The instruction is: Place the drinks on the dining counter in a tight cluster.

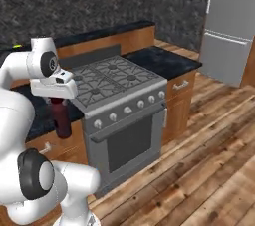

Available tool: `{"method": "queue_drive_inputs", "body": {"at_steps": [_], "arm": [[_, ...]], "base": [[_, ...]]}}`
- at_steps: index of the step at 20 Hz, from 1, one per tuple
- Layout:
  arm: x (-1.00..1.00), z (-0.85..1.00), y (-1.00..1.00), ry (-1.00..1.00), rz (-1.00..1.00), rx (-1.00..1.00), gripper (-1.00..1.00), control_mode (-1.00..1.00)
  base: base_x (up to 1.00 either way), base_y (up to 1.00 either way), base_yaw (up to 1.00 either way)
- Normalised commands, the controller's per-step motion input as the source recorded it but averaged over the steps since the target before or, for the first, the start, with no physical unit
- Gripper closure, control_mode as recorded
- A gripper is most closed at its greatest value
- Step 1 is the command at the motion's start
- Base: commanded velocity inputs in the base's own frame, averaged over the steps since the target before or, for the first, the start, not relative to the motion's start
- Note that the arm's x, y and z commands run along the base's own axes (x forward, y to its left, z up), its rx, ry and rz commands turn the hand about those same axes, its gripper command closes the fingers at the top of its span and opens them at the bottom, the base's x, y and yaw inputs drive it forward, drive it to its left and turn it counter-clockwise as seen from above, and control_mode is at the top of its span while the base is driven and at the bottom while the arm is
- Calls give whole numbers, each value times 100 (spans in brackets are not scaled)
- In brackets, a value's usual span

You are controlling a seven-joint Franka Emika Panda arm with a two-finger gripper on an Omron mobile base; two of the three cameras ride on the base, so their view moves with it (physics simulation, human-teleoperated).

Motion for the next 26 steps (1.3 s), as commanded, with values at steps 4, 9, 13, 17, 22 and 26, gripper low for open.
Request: {"method": "queue_drive_inputs", "body": {"at_steps": [4, 9, 13, 17, 22, 26], "arm": [[0, 0, 0, 0, 0, 0, 100, 100], [0, 0, 0, 0, 0, 0, 100, 100], [0, 0, 0, 0, 0, 0, 100, 100], [0, 0, 0, 0, 0, 0, 100, 100], [0, 0, 0, 0, 0, 0, 100, 100], [0, 0, 0, 0, 0, 0, 100, 100]], "base": [[10, -12, -74], [33, -17, -53], [54, -24, -30], [74, -19, -14], [89, -13, -1], [91, -10, 0]]}}
